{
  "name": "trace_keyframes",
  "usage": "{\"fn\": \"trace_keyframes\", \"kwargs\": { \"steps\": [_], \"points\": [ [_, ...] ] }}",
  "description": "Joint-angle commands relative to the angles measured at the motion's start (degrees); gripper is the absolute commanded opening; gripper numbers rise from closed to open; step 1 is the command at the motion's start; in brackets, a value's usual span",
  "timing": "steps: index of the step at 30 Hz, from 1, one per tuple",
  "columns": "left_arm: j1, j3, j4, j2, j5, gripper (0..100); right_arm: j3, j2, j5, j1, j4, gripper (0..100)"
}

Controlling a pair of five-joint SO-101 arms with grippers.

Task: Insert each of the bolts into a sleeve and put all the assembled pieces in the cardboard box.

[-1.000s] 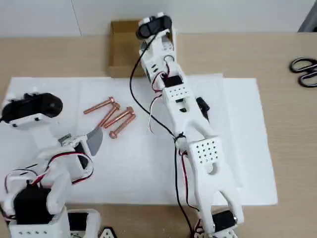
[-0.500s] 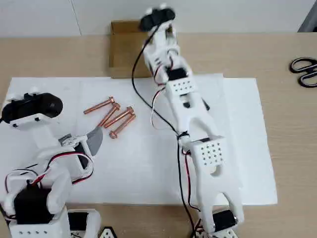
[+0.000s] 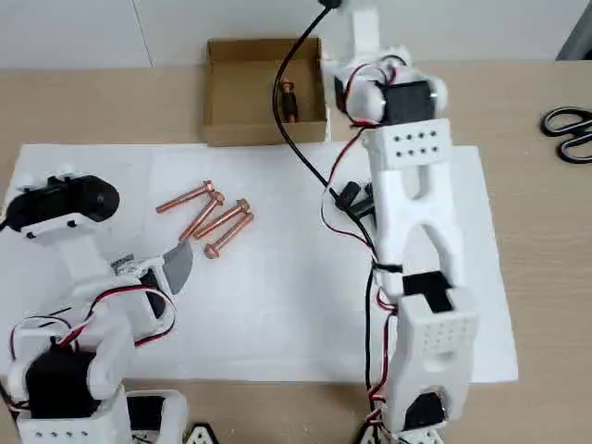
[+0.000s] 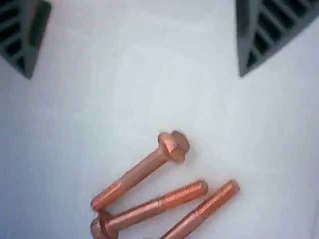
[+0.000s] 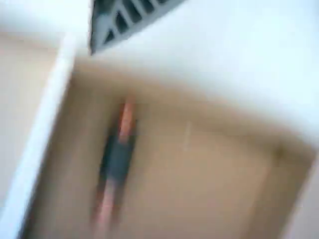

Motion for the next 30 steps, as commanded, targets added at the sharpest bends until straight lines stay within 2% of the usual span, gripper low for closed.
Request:
{"fn": "trace_keyframes", "kwargs": {
  "steps": [1, 3, 8, 18, 24, 30],
  "points": [
    [-0.1, -1.9, 0.8, -0.6, -0.5, 25, -3.2, -6.3, -0.4, 0.4, 11.6, 23.1],
    [-0.2, -2.0, 0.8, -0.6, -0.5, 25, -3.1, -7.3, -0.2, 1.1, 17.5, 23.1],
    [-0.2, -2.0, 0.8, -0.6, -0.5, 25, 3.1, -10.4, -0.2, 2.9, 18.2, 23.1],
    [-0.3, -2.0, 0.8, -0.6, -0.5, 25, 35.2, -27.7, -0.2, 1.9, 17.6, 23.1],
    [-0.3, -1.9, 0.8, -0.6, -0.5, 25, 47.6, -26.1, 0.1, 2.1, 12.3, 23.1],
    [-0.3, 0.7, -0.1, -0.6, -0.5, 25, 49.6, -20.3, 4.0, 3.0, 7.1, 23.1]
  ]
}}
